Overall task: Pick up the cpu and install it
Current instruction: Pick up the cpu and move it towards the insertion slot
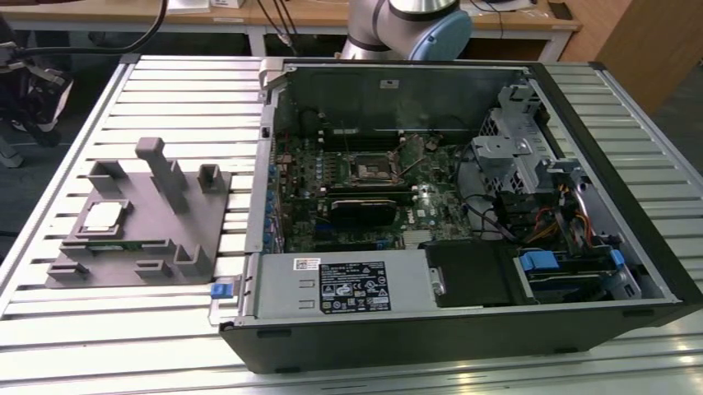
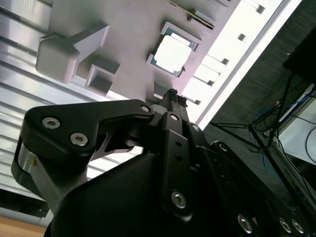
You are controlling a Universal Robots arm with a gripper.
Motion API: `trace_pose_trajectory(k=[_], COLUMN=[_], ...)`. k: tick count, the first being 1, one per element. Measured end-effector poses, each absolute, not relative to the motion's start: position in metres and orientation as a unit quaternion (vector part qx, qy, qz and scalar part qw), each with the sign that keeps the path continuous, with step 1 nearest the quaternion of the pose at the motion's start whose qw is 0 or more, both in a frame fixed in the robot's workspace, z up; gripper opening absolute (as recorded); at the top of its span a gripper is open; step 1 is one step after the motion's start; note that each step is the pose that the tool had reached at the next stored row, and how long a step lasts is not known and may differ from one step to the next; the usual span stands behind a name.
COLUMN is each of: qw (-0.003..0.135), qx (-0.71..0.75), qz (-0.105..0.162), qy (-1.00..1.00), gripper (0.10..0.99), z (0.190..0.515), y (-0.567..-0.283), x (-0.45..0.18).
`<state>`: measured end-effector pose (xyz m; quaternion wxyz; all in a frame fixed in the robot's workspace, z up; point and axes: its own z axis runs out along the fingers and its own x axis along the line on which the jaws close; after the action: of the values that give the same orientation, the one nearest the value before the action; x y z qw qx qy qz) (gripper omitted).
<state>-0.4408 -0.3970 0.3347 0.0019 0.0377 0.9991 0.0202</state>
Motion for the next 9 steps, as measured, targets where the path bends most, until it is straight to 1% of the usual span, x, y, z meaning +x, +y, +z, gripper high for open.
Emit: trace_pose_trajectory(k=[9], qw=[0.002], qx=[0.038], qz=[0.020], qy=[0.999], gripper=[0.106], z=[0.3256], y=[-0.3970], x=[-0.4409])
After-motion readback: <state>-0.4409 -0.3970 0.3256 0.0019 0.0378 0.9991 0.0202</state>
